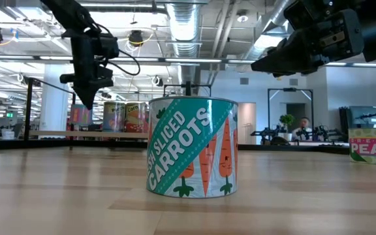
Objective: Pick and place cans onto a shelf
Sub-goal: Put the small canned corn on the shelf
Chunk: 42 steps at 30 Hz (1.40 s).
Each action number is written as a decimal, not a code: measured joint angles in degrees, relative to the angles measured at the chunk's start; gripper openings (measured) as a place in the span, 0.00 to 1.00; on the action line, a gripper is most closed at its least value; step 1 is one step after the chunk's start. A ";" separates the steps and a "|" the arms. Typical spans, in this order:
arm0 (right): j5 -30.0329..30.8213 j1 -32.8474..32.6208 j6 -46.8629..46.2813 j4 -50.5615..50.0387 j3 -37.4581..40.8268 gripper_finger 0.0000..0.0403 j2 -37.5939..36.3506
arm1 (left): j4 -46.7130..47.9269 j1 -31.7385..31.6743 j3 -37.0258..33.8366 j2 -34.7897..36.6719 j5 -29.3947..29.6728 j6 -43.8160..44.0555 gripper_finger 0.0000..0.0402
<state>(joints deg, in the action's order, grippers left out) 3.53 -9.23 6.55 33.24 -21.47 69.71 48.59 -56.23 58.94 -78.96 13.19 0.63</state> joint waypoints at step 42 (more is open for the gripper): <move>-0.04 0.00 0.76 -0.07 0.00 0.02 0.00 | -8.60 -6.12 -2.12 -2.69 -8.13 -0.03 0.06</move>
<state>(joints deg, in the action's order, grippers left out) 3.49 -9.23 7.31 33.17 -21.47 69.71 39.99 -62.35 56.82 -81.65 5.06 0.60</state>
